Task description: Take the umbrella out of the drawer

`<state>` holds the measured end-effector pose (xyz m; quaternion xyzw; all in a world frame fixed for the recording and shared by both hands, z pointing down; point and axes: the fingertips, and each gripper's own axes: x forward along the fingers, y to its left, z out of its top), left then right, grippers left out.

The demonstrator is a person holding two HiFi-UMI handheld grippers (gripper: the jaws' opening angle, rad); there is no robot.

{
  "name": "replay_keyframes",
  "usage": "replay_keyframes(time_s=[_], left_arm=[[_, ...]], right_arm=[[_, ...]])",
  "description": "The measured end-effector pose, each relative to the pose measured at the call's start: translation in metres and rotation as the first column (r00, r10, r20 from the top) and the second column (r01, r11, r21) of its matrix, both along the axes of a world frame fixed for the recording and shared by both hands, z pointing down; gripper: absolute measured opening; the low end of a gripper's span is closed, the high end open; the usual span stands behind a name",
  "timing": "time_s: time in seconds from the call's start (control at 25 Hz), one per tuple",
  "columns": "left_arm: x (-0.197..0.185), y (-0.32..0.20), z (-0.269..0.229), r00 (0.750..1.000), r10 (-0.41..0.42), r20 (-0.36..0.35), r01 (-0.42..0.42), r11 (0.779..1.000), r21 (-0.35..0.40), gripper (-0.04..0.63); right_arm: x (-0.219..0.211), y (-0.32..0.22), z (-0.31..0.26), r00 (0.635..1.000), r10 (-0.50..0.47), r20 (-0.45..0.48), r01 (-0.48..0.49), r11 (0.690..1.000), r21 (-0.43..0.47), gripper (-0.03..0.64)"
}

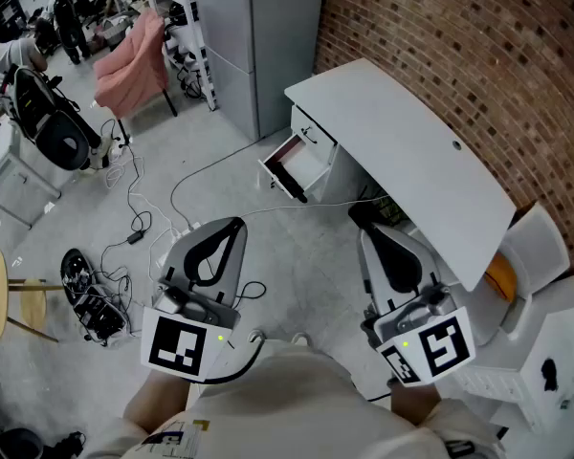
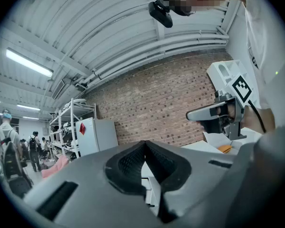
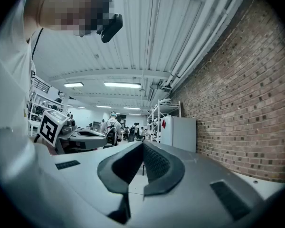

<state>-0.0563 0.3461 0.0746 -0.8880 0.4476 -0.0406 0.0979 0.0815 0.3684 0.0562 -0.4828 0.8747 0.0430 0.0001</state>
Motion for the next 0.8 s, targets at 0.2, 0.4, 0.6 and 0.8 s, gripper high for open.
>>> replay_keyframes(time_s=[0.2, 0.4, 0.6, 0.8], left_arm=[[0.005, 0.007, 0.004, 1.000, 0.009, -0.003, -0.009, 0.999, -0.044, 0.008], [0.008, 0.008, 0.003, 1.000, 0.020, 0.001, -0.020, 0.999, -0.045, 0.008], [0.014, 0.012, 0.005, 1.000, 0.030, 0.008, -0.029, 0.998, -0.049, 0.008], [0.022, 0.014, 0.006, 0.999, 0.036, 0.014, -0.035, 0.998, -0.053, 0.008]], right_arm=[[0.010, 0.005, 0.000, 0.999, 0.025, 0.025, -0.025, 1.000, -0.019, 0.008], [0.013, 0.009, 0.001, 0.999, 0.032, 0.029, -0.031, 0.999, -0.018, 0.008], [0.017, 0.013, 0.007, 0.999, 0.031, 0.028, -0.030, 0.999, -0.032, 0.008], [0.022, 0.015, 0.010, 0.999, 0.023, 0.023, -0.022, 0.999, -0.041, 0.008]])
